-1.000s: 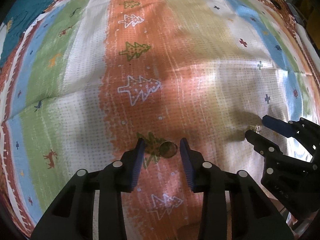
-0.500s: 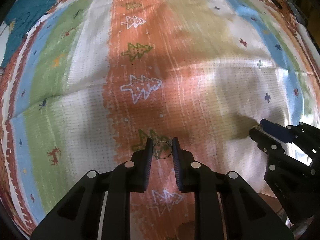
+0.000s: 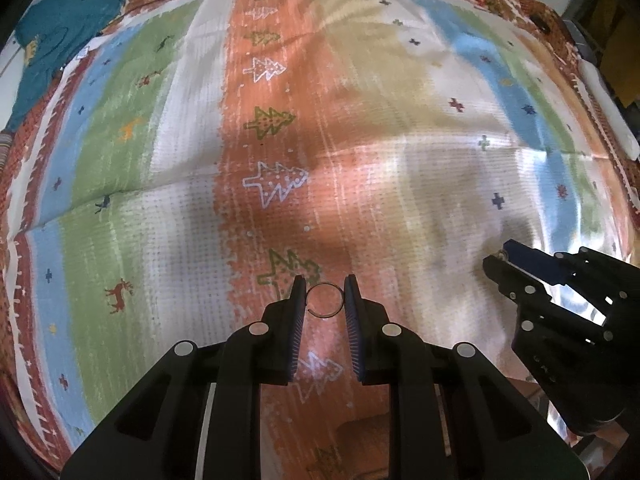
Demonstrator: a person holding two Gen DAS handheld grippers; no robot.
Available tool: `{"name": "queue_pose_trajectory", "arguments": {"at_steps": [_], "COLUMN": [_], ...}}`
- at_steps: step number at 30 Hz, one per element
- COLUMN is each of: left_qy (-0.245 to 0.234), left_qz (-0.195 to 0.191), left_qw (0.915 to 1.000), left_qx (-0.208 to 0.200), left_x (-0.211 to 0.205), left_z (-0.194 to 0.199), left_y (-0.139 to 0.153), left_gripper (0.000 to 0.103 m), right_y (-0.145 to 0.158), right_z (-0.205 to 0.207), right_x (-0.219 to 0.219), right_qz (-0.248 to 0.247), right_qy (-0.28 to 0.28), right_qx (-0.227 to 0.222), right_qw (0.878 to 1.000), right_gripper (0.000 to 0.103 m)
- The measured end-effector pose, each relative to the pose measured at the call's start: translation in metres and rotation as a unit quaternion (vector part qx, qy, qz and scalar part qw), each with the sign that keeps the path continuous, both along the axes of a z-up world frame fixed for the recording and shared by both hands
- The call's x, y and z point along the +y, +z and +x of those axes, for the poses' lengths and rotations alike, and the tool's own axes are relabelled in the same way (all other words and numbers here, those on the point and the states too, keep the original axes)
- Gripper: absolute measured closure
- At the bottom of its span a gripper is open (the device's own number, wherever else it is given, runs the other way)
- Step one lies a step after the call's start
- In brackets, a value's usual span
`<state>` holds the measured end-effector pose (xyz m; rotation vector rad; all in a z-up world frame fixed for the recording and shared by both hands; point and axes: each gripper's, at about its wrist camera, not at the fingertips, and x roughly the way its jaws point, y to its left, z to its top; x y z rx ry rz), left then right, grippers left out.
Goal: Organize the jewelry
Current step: 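Grasp a gold ring with the left tool while the right tool grasps the gold earrings, then carry both held rings over the silver tin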
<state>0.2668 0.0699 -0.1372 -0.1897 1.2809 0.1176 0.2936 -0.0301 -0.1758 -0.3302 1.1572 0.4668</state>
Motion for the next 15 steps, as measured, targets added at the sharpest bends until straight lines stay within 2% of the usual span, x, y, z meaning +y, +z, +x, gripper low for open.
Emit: {"name": "queue_pose_trajectory", "arguments": {"at_steps": [5,15], "left_qy": [-0.005,-0.019], "left_qz": [-0.008,0.007], "left_qw": [0.9998,0.998], "left_qx": [-0.019,-0.06], "left_x": [-0.001,-0.011], "left_z": [-0.007,-0.025], "left_y": [0.016,0.048], "left_gripper": [0.084,0.084], "right_y": [0.011,0.038], "right_z": [-0.008,-0.026], "right_x": [-0.003,-0.011], "right_qz": [0.008,0.02], "right_qy": [-0.001,-0.004], "right_qx": [-0.009,-0.038], "right_qw": [1.0,0.999], "right_gripper": [0.081,0.081]}}
